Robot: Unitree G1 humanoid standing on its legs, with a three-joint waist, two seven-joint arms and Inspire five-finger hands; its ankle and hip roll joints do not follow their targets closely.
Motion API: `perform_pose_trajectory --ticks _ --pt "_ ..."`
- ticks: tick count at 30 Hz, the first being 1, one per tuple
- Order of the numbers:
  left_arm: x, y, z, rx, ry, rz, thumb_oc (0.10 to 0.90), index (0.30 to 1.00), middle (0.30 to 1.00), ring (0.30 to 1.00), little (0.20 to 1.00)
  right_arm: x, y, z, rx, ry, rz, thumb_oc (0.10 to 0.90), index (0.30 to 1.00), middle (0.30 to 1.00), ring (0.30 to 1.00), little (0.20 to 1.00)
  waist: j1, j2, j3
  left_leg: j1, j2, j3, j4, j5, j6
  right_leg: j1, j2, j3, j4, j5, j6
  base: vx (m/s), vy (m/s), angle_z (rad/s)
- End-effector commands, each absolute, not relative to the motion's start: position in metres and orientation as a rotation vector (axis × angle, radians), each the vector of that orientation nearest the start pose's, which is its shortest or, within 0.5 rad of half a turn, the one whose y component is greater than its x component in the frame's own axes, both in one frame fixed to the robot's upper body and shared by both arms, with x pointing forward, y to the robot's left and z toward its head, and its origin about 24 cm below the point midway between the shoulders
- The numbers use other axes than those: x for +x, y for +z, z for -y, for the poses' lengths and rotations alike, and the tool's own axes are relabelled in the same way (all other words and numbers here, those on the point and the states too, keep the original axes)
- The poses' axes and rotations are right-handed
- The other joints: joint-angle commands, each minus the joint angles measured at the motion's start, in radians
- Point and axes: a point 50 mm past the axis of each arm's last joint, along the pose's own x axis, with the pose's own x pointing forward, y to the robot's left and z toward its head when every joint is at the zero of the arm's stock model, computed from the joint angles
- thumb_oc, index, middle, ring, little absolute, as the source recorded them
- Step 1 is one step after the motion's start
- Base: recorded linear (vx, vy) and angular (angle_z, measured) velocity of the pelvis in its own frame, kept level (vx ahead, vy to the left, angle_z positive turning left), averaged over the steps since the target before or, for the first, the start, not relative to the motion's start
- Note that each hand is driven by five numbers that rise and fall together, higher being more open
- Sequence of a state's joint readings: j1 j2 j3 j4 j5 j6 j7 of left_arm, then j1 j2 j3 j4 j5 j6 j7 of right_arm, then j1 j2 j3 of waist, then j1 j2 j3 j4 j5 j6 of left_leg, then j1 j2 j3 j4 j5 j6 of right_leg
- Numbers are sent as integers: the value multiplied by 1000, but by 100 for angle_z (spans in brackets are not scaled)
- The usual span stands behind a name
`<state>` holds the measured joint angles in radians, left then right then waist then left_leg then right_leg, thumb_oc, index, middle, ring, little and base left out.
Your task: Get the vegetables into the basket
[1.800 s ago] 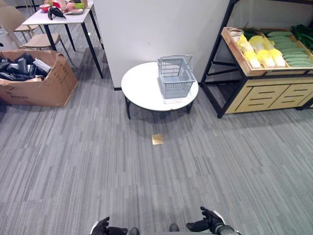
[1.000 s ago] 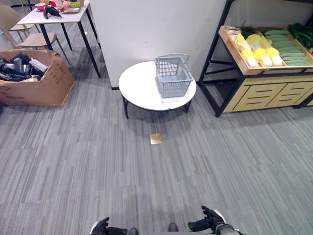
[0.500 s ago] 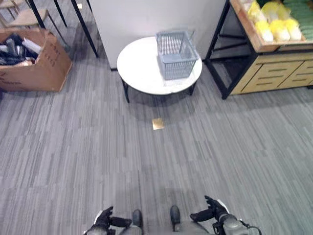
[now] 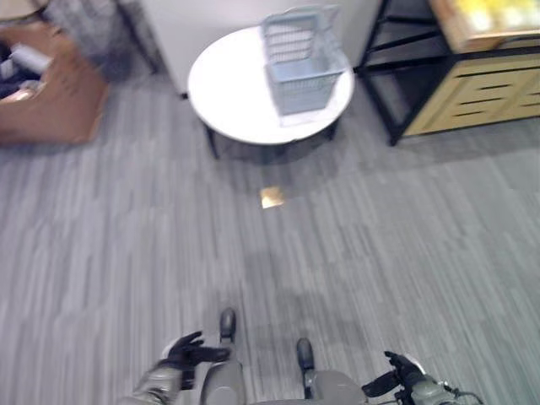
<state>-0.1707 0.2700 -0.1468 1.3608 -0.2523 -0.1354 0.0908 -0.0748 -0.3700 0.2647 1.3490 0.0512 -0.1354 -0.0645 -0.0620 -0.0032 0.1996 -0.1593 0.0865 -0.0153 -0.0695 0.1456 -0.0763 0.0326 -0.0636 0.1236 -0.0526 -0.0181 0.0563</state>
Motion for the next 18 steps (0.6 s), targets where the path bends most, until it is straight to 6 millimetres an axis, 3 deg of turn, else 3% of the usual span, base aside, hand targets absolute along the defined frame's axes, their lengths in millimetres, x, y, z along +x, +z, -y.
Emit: perform_pose_trajectory --ticks 1,4,5,8,10,11,13,15,18 --pt "122 -151 -247 229 215 -1089 900 1000 1000 1000 1000 86 -158 252 -455 17 -1207 900 1000 1000 1000 1000 9 -79 -58 -81 -9 45 140 -76 25 -43 -117 10 153 34 121 152 221 -26" --pt "124 -151 -243 233 188 -1084 900 1000 1000 1000 1000 93 -159 242 -452 48 -1184 900 1000 1000 1000 1000 12 -94 -59 -79 -30 66 164 -115 53 -74 -143 23 215 130 132 119 240 -19" --pt "128 -149 -243 233 183 -1068 900 1000 1000 1000 1000 107 -157 237 -456 62 -1137 900 1000 1000 1000 1000 12 -91 -38 -65 -36 79 166 -130 72 -128 -149 6 300 212 129 81 354 -14" --pt "130 -149 -242 229 172 -1062 900 1000 1000 1000 1000 120 -153 231 -446 69 -1086 900 1000 1000 1000 1000 11 -69 -19 -24 -44 89 156 -153 92 -184 -143 -44 411 223 115 107 282 -19" --pt "130 -149 -241 219 170 -1063 900 1000 1000 1000 1000 128 -151 227 -449 84 -1054 900 1000 1000 1000 1000 4 -68 -7 19 -54 103 143 -170 101 -229 -146 -87 417 231 107 184 204 -22" --pt "130 -148 -243 215 176 -1061 900 1000 1000 1000 1000 138 -148 225 -448 92 -1019 900 1000 1000 1000 1000 -2 -68 5 46 -62 113 131 -180 103 -273 -131 -133 374 206 107 220 145 -37" --pt "131 -149 -241 209 173 -1060 900 1000 1000 1000 1000 142 -147 222 -450 98 -1003 900 1000 1000 1000 1000 -12 -70 21 74 -70 111 127 -200 99 -307 -124 -162 291 188 114 216 49 -34" --pt "128 -151 -238 208 165 -1072 900 1000 1000 1000 1000 146 -145 222 -454 101 -992 900 1000 1000 1000 1000 -30 -75 33 116 -79 96 135 -237 91 -338 -134 -178 150 217 134 320 -58 20" --pt "124 -152 -239 207 175 -1086 900 1000 1000 1000 1000 142 -146 227 -462 89 -1008 900 1000 1000 1000 1000 -48 -75 31 166 -84 71 140 -270 79 -362 -129 -161 67 244 145 310 -84 40"
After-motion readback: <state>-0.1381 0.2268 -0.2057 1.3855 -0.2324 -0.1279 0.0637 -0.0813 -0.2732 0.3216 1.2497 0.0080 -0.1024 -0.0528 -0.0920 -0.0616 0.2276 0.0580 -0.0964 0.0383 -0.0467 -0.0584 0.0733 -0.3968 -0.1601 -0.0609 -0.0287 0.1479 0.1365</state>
